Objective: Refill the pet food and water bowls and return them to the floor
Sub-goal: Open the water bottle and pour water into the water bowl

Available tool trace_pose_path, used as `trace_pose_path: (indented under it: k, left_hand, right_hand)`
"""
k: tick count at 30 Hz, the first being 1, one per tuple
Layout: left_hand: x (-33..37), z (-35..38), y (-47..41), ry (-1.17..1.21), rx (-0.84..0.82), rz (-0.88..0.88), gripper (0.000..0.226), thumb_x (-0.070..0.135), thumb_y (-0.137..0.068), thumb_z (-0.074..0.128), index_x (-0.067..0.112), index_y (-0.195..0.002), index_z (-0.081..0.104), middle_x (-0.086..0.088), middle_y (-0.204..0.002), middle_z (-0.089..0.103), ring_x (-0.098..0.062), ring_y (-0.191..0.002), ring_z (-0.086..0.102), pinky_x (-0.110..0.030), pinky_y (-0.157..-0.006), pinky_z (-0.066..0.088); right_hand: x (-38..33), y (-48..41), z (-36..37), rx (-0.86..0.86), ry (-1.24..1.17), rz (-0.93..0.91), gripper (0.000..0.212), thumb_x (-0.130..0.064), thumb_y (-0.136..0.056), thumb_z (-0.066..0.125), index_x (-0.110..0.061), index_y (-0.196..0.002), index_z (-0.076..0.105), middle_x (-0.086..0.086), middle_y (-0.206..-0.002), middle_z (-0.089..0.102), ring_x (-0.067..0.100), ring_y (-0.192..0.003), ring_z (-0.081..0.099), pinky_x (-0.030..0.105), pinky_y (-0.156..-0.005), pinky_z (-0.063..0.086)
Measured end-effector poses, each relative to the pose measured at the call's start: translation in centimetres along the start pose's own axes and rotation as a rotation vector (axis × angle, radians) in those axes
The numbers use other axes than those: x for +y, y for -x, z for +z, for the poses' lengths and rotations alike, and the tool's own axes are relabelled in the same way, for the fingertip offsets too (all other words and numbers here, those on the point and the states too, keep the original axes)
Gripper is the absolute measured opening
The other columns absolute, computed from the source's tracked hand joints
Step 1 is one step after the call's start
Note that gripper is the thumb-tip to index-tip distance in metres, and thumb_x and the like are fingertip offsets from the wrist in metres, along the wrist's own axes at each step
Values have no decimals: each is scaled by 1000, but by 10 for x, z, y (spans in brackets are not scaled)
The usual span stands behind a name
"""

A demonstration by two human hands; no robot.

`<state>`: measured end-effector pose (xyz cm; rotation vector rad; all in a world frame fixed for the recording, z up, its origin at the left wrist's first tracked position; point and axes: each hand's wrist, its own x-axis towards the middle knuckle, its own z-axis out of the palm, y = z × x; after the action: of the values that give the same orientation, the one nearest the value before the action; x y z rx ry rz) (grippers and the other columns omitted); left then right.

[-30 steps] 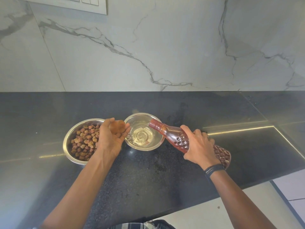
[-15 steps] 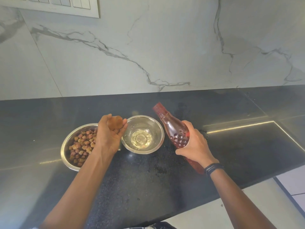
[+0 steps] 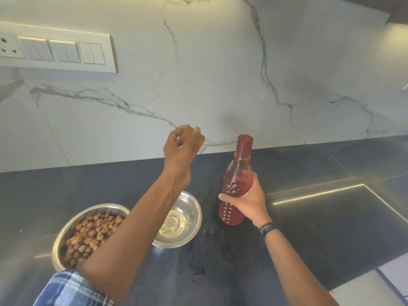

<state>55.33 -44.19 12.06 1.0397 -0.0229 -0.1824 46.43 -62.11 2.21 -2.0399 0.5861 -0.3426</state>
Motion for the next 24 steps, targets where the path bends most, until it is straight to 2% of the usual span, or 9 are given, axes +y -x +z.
trace_pose_path:
  k: [4,7,10,15,17,19,22,24]
  left_hand:
    - [-2,45,-12,-119,-79,90,31,19,-85,77,22,-112,62,2,-103,66,-13,-86,73,-34,-99,52]
    - [-9,72,-25,-241,-138,137,45,16,-84,78,16,-125,61,1,-111,68,-16,-91,73,-25,-86,55]
    - [-18,93,-39,-415,-177,176,54,17,-81,81,14,-131,59,0,-112,68,-19,-95,70,-24,-81,57]
    - [-24,111,-51,-819,-277,239,55,30,-79,82,18,-129,62,5,-116,67,-16,-96,70,-40,-91,57]
    - [-23,113,-53,-988,-322,311,55,31,-78,82,17,-128,63,9,-112,67,-14,-94,66,-37,-96,53]
    - [-19,114,-54,-1136,-343,418,48,34,-80,80,16,-123,65,11,-106,68,-15,-90,65,-34,-94,52]
    - [-10,113,-56,-1380,-372,557,38,49,-83,72,19,-106,67,8,-96,72,-20,-90,67,-35,-85,53]
    - [0,116,-60,-1627,-380,640,44,60,-83,64,20,-101,66,7,-91,70,-22,-88,65,-33,-76,50]
  right_hand:
    - [7,-26,2,-5,-80,-33,100,-39,-46,99,-35,-130,46,-16,-116,65,10,-108,64,39,-100,52]
    - [18,-39,6,-33,-104,-59,96,-36,-49,99,-36,-128,45,-19,-115,63,4,-105,64,36,-98,53]
    - [27,-53,10,-54,-125,-72,94,-36,-51,98,-37,-128,44,-20,-114,64,-1,-103,63,34,-97,54]
    - [34,-79,16,-113,-122,-109,100,-34,-53,98,-31,-135,42,-24,-113,60,-5,-101,60,27,-97,50]
    - [37,-85,18,-116,-126,-119,101,-33,-54,98,-29,-137,41,-21,-114,61,-1,-103,61,26,-98,49]
    - [40,-89,20,-119,-132,-126,99,-33,-55,97,-31,-136,40,-20,-115,60,2,-105,61,24,-97,48]
    - [42,-90,22,-115,-149,-145,95,-30,-57,97,-39,-130,37,-30,-112,55,-10,-99,58,17,-92,45]
    - [43,-91,23,-110,-154,-149,95,-29,-57,97,-40,-129,37,-30,-113,56,-10,-99,59,20,-93,46]
